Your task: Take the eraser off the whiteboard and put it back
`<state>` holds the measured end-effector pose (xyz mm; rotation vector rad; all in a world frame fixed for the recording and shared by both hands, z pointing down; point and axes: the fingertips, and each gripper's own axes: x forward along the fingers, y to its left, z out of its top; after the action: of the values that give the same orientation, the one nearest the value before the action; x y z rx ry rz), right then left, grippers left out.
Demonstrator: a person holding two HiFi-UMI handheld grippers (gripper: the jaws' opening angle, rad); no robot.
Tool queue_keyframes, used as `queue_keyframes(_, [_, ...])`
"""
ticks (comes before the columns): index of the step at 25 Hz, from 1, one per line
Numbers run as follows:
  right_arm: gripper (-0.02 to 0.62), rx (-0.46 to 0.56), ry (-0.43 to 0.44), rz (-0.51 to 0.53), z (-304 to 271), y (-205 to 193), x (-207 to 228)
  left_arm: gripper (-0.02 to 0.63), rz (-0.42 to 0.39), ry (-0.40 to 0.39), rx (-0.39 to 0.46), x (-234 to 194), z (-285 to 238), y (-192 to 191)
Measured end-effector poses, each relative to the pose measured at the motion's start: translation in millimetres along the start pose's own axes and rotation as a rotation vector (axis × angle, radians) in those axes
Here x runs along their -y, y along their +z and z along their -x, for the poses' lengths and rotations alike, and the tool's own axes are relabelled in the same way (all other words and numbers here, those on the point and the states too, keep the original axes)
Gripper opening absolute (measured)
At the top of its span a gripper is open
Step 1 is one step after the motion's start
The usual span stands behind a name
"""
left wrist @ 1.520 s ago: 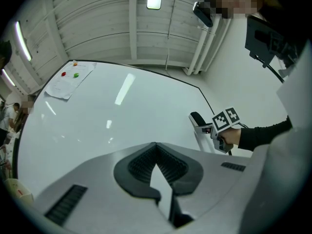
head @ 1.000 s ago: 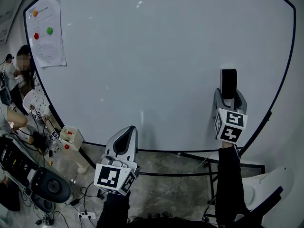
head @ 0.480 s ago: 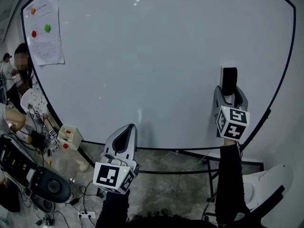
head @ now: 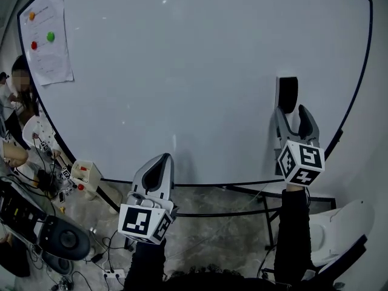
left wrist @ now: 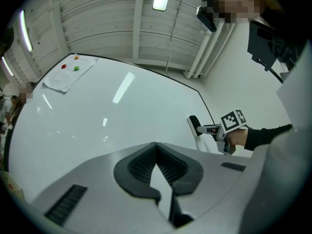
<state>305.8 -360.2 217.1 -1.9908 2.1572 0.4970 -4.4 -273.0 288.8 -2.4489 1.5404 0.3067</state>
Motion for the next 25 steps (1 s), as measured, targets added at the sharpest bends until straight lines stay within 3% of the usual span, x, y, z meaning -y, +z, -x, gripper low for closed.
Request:
queue_keyframes(4, [0.276, -0.005, 0.011, -0.031, 26, -1, -2, 0.005, 0.009, -0.024, 0.001, 7, -4, -3])
queue_keyframes(10, [0.276, -0.021, 0.022, 0.002, 72, 2, -3, 0.005, 0.034, -0.072, -0.005, 21, -13, -7])
queue_keyframes(15, [0.205, -0.059, 0.07, -0.028, 107, -6, -22, 0.006, 0.045, -0.114, -0.007, 34, -22, -11])
queue_keyframes(25, [0.128, -0.07, -0.006, 0.004, 131, -3, -14, 0.005, 0.055, -0.153, 0.0, 38, -31, -13])
